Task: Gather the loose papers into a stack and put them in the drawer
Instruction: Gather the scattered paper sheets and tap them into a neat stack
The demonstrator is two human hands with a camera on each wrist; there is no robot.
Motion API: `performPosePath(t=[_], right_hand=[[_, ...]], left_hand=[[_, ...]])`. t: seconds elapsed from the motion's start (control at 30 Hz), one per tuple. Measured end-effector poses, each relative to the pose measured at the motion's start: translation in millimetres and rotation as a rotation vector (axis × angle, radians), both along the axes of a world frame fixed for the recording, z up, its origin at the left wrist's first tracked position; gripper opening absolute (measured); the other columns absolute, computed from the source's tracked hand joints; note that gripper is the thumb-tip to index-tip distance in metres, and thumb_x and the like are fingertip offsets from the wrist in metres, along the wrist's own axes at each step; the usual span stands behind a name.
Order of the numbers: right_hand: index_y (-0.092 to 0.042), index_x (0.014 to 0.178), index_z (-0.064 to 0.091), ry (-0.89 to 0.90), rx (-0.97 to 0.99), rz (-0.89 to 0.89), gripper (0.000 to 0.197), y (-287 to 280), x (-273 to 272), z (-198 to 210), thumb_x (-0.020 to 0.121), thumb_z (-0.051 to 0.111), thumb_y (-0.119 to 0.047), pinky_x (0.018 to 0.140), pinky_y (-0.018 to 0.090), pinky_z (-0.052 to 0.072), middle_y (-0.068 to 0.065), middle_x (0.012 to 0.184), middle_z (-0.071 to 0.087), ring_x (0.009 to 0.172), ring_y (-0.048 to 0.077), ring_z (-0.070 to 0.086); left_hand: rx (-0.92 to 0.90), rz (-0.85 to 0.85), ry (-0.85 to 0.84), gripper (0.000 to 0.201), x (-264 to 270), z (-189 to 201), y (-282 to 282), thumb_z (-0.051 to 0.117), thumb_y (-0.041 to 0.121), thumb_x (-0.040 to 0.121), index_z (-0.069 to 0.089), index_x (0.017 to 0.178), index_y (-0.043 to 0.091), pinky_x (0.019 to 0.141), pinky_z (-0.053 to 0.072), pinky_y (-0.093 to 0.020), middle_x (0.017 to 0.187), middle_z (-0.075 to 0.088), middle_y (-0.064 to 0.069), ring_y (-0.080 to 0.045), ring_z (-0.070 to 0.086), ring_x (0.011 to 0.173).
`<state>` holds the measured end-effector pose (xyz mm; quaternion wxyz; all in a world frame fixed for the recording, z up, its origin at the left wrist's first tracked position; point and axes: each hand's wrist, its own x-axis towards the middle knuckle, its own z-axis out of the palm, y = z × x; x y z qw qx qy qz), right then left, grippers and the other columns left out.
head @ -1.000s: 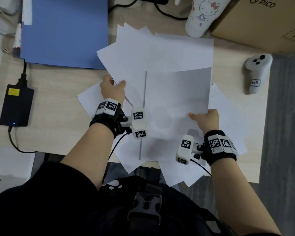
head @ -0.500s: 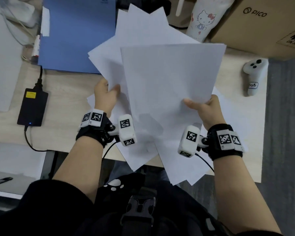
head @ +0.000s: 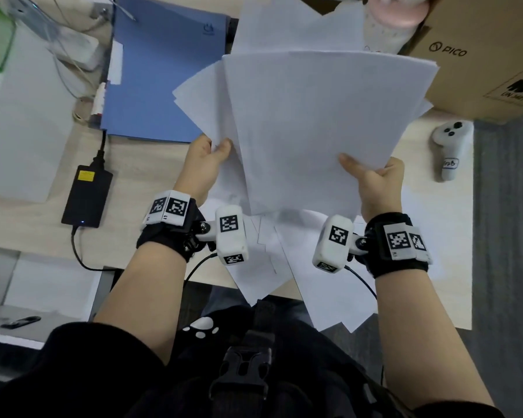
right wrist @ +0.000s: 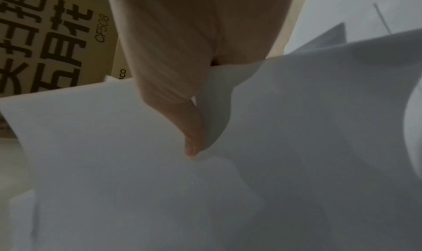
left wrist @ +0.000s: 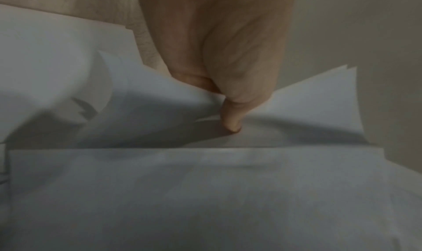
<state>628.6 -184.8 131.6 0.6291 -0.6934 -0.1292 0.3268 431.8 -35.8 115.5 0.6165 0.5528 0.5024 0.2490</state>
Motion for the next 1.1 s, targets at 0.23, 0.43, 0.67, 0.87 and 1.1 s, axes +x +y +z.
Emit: performPosePath(t=[0.23, 0.43, 0.67, 0.87, 1.1], right_hand=[[-0.014, 0.063, 0.067, -0.019, 0.047, -0.008, 0.016, 1.5, -9.4, -0.1, 0.065, 0.074, 0.0, 0.068, 0.028, 0.052, -0.011, 0.061, 0.068, 0.065, 0.016, 0.06], [-0.013, 0.067, 0.068, -0.005, 0.03, -0.032, 0.021, -9.3, -13.1, -2.6, 0.062, 0.076, 0.006, 0.072, 0.03, 0.052, -0.011, 0.063, 0.069, 0.068, 0.018, 0.06], [-0.007, 0.085, 0.066, -0.035, 0.03, -0.11, 0.032, -25.3, -16.2, 2.0, 0.06, 0.075, 0.01, 0.071, 0.025, 0.053, -0.004, 0.079, 0.071, 0.071, 0.01, 0.065], [0.005, 0.118, 0.045, -0.029, 0.054, -0.209, 0.064, -33.6, -21.7, 4.4, 0.062, 0.075, 0.012, 0.071, 0.022, 0.052, 0.007, 0.099, 0.062, 0.085, 0.016, 0.063], [-0.006, 0.089, 0.064, -0.081, 0.039, -0.137, 0.034, -42.8, -23.9, 12.0, 0.061, 0.075, 0.009, 0.064, 0.018, 0.05, -0.006, 0.078, 0.07, 0.069, 0.005, 0.063]], left_hand=[[0.115, 0.029, -0.027, 0.027, 0.4, 22.3, 6.9, 0.038, 0.021, 0.1, 0.042, 0.074, 0.021, 0.06, 0.035, -0.012, 0.07, 0.04, 0.002, -0.001, 0.039, 0.06], [-0.033, 0.024, -0.102, 0.021, 1.2, 24.2, 4.9, 0.039, 0.014, 0.1, 0.051, 0.085, 0.022, 0.093, 0.043, -0.027, 0.094, 0.06, 0.004, -0.012, 0.055, 0.096], [0.002, -0.085, -0.175, 0.019, 7.4, 40.5, -1.8, 0.039, 0.015, 0.1, 0.055, 0.097, 0.025, 0.08, 0.048, -0.01, 0.098, 0.063, 0.012, 0.008, 0.062, 0.087], [0.131, -0.156, -0.101, 0.022, 9.5, 54.6, -9.6, 0.04, 0.006, 0.097, 0.05, 0.091, 0.024, 0.074, 0.043, -0.005, 0.09, 0.058, 0.018, 0.022, 0.056, 0.072], [0.149, -0.339, -0.184, 0.039, 11.0, 67.7, -21.2, 0.038, -0.001, 0.061, 0.054, 0.092, 0.017, 0.063, 0.043, -0.005, 0.074, 0.06, 0.016, 0.011, 0.054, 0.065]])
